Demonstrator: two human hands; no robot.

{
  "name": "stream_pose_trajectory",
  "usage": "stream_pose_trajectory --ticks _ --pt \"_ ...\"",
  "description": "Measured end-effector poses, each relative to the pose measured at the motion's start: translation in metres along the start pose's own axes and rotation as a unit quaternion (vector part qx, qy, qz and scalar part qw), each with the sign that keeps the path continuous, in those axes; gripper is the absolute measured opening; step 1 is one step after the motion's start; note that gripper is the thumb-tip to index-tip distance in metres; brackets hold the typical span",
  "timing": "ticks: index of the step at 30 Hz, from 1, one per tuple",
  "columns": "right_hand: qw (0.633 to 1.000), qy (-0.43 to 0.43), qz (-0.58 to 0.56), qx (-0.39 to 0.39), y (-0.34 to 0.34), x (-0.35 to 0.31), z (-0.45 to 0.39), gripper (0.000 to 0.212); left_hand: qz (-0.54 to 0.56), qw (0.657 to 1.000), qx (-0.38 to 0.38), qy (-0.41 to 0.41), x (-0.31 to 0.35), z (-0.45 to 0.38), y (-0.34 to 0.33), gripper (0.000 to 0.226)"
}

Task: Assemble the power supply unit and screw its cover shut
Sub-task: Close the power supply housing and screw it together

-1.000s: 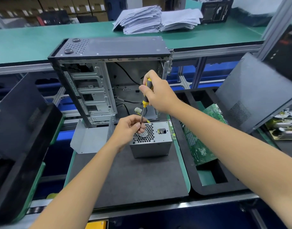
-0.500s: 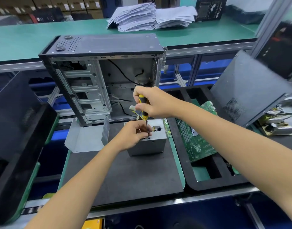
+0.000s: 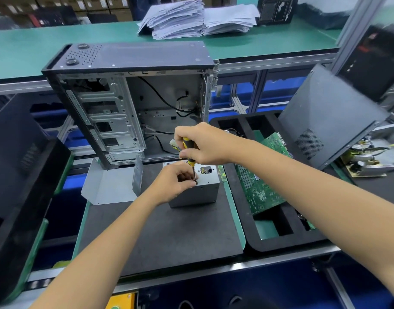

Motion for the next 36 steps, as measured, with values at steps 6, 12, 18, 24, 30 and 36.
stream_pose_trajectory --ticks 6,12,18,24,30,36 --pt "0.991 -0.01 0.117 -0.057 0.007 -0.009 -0.004 0.007 -0.001 1.0 -0.011 -0.002 0.002 -0.002 0.001 0.007" --pt "0.963 -0.061 0.26 -0.049 0.008 -0.012 -0.008 0.039 0.015 1.0 -0.017 0.005 0.0 -0.004 0.0 0.011" --pt "0.948 -0.075 0.305 -0.055 0.003 -0.014 -0.006 0.026 0.021 0.999 -0.009 0.023 -0.001 -0.005 -0.001 0.012" --pt "0.965 -0.044 0.236 -0.107 0.005 -0.023 -0.003 0.019 0.003 1.0 -0.006 0.021 0.001 -0.005 -0.001 0.017" --pt "0.928 -0.097 0.351 -0.08 0.005 -0.012 -0.002 0.017 0.006 1.0 -0.013 0.009 0.004 -0.004 -0.001 0.021" --pt "0.961 -0.025 0.242 -0.135 0.007 -0.019 0.002 0.009 0.0 1.0 -0.009 0.007 0.005 -0.006 0.0 0.017"
Point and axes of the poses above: each hand's wrist, its own z-axis away from the middle knuckle, its own y-axis out of the back of the hand, x = y × z, the point moved 6 cm from there along -z, towards the middle knuckle, and after that the axes turned 5 degrees about -x, right-handed, at the moved point
